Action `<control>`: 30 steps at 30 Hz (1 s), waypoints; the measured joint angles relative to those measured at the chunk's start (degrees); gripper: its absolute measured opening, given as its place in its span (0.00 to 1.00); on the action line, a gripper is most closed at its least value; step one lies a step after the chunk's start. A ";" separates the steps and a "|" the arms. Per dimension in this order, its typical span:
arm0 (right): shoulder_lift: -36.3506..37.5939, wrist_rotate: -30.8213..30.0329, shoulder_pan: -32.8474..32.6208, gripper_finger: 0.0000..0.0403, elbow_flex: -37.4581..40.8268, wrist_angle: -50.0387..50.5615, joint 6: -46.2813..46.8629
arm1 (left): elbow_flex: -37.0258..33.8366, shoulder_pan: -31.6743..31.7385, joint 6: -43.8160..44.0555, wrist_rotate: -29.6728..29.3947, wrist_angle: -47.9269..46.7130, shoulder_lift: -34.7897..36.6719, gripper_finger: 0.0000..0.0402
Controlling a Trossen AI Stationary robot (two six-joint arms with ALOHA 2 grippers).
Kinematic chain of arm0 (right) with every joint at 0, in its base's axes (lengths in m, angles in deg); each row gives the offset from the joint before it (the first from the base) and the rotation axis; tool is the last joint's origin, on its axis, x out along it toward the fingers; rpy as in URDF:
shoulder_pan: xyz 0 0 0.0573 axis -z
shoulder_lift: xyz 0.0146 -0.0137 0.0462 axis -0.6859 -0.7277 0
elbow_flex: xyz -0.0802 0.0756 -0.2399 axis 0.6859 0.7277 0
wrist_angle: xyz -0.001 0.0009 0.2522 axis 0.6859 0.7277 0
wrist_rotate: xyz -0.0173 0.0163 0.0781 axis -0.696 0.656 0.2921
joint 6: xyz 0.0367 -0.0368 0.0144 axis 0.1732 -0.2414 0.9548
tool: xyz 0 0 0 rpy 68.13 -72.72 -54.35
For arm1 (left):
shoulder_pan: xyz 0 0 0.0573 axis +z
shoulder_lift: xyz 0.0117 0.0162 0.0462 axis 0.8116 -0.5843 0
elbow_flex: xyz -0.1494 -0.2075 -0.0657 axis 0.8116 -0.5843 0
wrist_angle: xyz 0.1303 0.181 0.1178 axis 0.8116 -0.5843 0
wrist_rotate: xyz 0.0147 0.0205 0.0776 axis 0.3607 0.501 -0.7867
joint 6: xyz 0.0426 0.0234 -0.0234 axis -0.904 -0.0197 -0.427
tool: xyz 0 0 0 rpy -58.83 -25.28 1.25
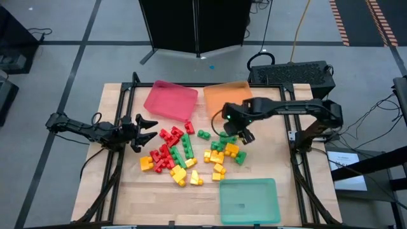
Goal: Sort blocks
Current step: Put the green game piece into the green bin
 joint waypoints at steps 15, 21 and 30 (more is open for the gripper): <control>3.37 3.94 3.37 0.64 19.46 -17.86 -4.26 | 0.09 0.00 0.00 0.02 -0.91 -0.04 0.73; 4.72 3.46 3.42 0.64 27.92 -22.87 -8.95 | 0.09 0.00 0.04 0.00 -1.72 -0.24 0.73; 4.63 -5.90 3.40 0.64 31.05 -32.11 -10.48 | 0.09 0.00 0.51 0.00 -1.00 -0.33 0.73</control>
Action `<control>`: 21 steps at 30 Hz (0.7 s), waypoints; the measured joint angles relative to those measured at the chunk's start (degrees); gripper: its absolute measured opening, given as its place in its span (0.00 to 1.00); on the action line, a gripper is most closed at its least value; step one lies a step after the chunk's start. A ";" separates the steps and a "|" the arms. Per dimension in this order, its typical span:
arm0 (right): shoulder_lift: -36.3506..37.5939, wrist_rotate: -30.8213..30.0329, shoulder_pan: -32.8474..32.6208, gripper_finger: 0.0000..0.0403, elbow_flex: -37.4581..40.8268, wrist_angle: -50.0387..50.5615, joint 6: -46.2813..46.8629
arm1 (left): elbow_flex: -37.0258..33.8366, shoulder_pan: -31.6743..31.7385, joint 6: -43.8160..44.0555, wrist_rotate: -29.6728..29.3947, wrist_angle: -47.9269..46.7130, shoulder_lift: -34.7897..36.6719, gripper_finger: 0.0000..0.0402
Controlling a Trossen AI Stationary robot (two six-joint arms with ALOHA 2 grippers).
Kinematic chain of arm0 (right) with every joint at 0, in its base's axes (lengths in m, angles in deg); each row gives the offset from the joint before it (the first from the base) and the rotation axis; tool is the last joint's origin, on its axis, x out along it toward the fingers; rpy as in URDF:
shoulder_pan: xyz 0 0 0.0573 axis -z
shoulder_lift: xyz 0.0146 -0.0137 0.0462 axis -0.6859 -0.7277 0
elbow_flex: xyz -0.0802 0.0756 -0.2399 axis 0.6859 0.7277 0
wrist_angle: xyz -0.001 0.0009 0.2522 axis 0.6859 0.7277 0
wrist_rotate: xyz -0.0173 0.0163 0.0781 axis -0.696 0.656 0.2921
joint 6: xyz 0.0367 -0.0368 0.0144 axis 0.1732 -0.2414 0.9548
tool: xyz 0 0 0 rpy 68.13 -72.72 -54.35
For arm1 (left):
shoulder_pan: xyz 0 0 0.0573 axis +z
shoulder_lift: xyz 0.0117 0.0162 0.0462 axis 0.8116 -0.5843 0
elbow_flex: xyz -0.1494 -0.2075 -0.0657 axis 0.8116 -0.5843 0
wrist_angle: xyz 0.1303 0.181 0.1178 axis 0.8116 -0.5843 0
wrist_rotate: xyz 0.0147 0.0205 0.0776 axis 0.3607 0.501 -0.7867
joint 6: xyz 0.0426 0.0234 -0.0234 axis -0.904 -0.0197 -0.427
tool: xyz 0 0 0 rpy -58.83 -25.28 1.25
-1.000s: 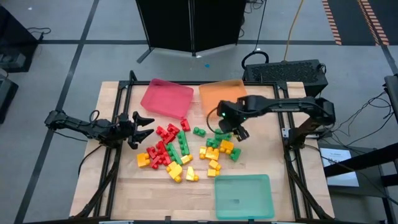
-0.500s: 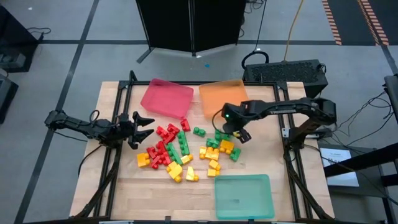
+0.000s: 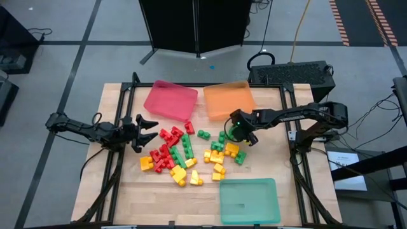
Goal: Sort blocks
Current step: Put the green game piece into the green bin
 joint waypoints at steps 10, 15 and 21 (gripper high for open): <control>0.04 0.53 -0.36 0.64 -5.46 2.53 -3.77 | 0.00 0.00 6.94 0.00 -0.06 -0.04 0.73; 0.00 3.37 0.15 0.64 -5.39 4.63 -6.07 | 0.00 0.00 6.98 0.00 -0.04 -0.04 0.73; -1.16 3.76 0.40 0.64 -3.52 3.30 -8.81 | 0.00 0.00 6.99 0.00 -0.08 -0.04 0.73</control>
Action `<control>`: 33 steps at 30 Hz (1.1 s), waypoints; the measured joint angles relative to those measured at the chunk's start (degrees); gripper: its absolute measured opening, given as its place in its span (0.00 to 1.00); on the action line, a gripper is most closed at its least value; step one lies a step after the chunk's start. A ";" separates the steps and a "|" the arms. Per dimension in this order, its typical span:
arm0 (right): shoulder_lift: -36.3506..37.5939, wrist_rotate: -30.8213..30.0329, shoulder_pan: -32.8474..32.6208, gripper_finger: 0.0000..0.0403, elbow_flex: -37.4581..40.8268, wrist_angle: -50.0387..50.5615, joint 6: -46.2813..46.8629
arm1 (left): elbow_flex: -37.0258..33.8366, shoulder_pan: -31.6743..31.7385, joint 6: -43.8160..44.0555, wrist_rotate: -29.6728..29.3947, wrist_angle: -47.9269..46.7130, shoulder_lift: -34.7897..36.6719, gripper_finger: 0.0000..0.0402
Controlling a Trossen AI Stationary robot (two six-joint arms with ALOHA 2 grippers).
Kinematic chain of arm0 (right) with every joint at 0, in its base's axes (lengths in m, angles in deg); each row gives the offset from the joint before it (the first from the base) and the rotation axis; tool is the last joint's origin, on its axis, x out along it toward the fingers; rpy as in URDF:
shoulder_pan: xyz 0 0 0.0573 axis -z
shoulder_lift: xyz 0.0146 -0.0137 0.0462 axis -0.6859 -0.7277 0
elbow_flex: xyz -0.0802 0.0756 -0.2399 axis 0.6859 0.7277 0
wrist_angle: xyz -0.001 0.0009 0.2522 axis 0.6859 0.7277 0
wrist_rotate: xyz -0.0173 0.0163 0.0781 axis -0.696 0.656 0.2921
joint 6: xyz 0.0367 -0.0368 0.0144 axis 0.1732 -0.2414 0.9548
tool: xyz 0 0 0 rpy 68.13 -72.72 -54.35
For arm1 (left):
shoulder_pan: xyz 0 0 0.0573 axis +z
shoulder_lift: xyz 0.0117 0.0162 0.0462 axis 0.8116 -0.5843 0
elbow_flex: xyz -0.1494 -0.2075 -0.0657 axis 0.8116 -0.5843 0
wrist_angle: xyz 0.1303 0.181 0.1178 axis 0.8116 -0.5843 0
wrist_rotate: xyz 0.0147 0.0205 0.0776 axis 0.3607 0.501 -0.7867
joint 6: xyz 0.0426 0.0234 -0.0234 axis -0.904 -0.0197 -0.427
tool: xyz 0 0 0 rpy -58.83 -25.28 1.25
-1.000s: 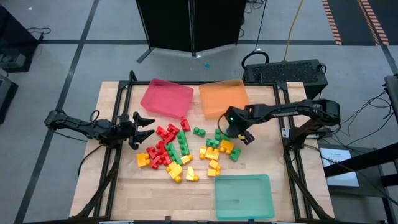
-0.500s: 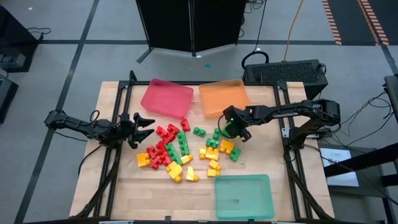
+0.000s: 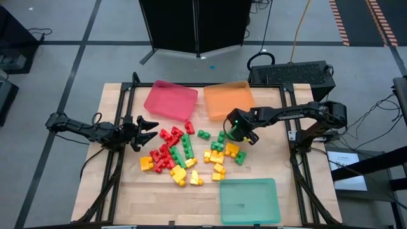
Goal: Sort blocks
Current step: Put the green game piece into the green bin
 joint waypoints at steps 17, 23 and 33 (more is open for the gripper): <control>-7.77 -2.35 0.30 0.52 -0.10 -1.98 -1.61 | 0.00 0.00 -0.02 0.00 -0.17 -0.04 0.73; -8.18 -3.15 0.32 0.34 -1.41 0.87 9.64 | 0.00 0.00 -0.02 0.00 -0.19 -0.04 0.73; -2.74 -4.00 0.35 0.34 -11.42 7.92 30.65 | 0.00 0.00 -0.07 0.00 -0.45 -0.04 0.73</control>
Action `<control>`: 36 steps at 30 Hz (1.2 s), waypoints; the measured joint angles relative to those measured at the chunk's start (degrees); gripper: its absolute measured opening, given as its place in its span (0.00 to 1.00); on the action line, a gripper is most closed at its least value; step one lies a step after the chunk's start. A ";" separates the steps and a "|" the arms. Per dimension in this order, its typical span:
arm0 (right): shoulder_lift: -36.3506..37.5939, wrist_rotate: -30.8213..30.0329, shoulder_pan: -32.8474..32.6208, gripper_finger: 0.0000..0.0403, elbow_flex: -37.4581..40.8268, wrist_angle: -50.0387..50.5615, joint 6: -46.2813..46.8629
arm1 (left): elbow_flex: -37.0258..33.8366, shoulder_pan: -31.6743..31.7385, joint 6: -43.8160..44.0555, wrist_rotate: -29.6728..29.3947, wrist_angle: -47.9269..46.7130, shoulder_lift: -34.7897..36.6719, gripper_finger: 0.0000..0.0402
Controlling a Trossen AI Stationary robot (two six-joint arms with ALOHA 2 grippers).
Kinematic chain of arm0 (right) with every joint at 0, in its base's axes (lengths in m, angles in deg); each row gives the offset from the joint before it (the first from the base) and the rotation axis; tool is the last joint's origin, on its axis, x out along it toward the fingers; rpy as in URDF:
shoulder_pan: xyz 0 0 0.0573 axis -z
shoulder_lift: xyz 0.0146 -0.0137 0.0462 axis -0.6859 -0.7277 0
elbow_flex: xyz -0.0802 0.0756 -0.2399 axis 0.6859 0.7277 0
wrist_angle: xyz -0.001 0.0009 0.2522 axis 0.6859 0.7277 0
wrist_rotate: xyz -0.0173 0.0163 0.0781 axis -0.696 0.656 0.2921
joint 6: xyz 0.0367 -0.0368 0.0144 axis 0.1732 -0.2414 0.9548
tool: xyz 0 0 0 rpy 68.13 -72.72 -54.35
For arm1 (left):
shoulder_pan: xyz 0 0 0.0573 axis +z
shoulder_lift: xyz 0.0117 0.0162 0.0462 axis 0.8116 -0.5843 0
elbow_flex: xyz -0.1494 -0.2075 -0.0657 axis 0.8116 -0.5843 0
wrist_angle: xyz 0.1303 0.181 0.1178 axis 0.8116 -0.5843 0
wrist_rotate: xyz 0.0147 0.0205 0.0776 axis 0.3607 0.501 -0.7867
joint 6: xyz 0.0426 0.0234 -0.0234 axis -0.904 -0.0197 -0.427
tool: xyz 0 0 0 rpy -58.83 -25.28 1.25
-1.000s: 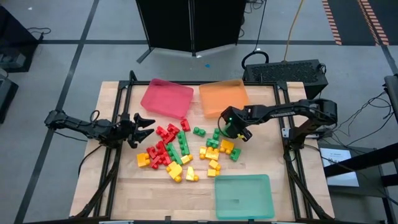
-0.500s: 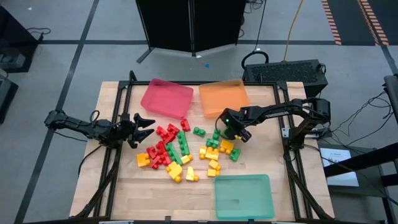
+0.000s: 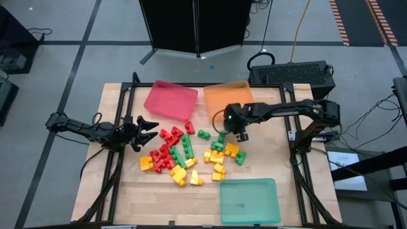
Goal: Sort blocks
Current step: Put the green game piece into the green bin
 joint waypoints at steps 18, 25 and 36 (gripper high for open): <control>12.64 9.74 -22.10 0.34 -16.50 9.89 35.86 | 0.00 0.00 -0.04 -0.02 -0.03 0.00 0.73; 7.78 9.32 -30.90 0.34 -16.48 12.25 47.13 | 0.00 0.00 -0.09 -0.02 0.30 0.00 0.73; -0.02 9.68 -43.77 0.34 -16.44 9.68 61.10 | 0.00 0.02 -0.28 -1.79 0.01 0.00 0.73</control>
